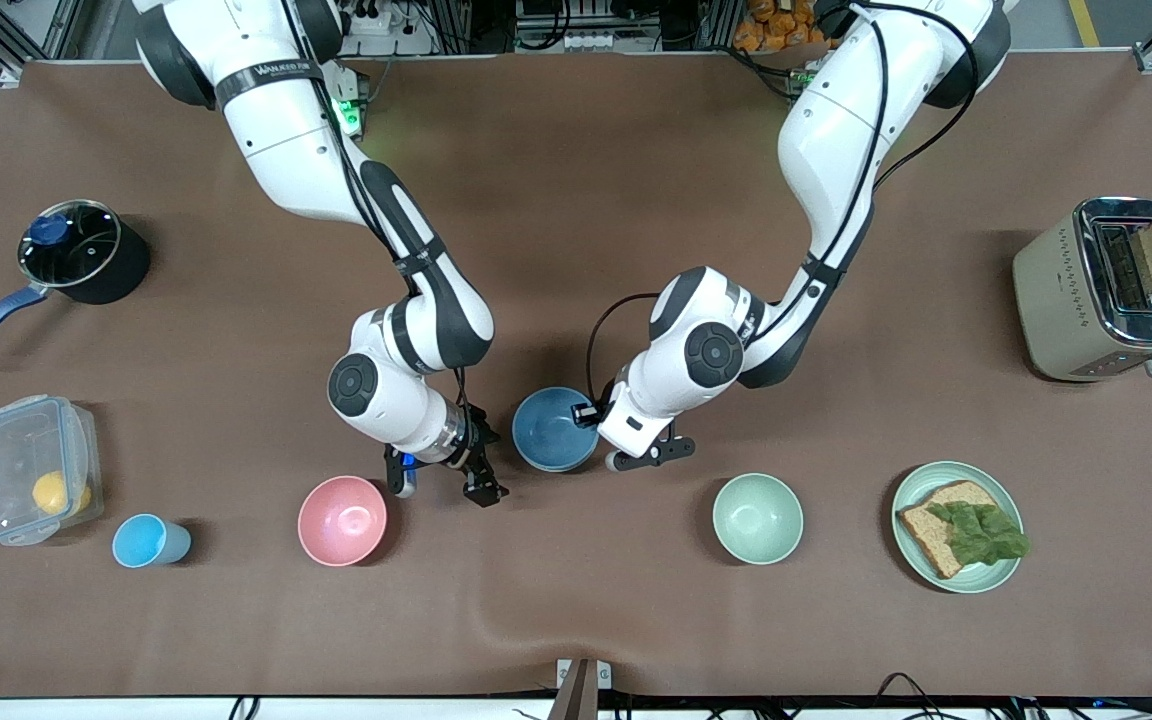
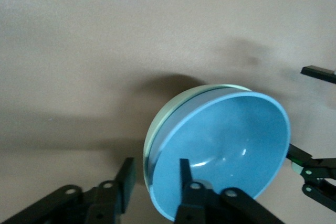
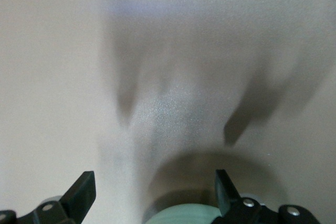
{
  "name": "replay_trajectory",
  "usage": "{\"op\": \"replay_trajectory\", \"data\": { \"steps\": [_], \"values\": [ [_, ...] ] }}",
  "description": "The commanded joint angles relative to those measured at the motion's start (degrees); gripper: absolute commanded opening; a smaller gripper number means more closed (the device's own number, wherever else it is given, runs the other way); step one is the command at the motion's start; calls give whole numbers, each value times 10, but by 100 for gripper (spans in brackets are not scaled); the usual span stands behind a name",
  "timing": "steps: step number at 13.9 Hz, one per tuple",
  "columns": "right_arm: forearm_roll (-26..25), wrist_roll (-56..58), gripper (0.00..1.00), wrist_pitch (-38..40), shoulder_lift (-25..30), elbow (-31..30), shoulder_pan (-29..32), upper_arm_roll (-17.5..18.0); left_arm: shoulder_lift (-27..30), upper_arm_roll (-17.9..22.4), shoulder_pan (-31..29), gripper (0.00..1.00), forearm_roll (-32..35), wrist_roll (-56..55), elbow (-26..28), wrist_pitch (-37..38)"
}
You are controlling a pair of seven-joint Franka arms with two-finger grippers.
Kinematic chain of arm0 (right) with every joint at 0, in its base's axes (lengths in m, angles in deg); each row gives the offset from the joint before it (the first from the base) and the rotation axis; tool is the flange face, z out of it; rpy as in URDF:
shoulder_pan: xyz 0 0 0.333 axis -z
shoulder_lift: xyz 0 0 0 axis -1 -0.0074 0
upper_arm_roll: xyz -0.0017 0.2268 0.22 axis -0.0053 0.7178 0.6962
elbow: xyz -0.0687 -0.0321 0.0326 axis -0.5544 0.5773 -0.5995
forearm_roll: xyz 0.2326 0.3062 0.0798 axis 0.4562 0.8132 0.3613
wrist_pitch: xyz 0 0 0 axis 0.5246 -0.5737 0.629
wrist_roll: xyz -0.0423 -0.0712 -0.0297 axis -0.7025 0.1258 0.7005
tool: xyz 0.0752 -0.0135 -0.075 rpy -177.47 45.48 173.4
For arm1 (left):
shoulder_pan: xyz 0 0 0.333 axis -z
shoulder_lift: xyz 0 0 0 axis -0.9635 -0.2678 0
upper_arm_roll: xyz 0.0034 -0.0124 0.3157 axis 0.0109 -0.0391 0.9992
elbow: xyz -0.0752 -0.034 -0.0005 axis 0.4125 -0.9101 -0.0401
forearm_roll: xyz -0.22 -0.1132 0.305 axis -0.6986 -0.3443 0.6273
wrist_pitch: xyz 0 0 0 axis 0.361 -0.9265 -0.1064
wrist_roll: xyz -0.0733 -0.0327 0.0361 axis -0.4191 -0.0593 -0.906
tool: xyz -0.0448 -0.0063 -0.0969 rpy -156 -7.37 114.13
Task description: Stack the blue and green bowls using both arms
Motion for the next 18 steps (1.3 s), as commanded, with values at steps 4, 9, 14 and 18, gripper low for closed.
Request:
{"op": "replay_trajectory", "data": {
  "steps": [4,9,14,18],
  "values": [
    [-14,14,100,122,22,38,34,-4,84,5,-10,100,8,-9,-1,59],
    [-37,141,100,272,100,43,96,-3,219,5,-79,100,15,-3,14,218],
    [-28,340,100,469,185,41,220,0,340,4,-144,100,107,27,13,379],
    [-47,543,100,556,268,4,301,-3,389,4,-158,100,153,68,14,433]
  ]
}}
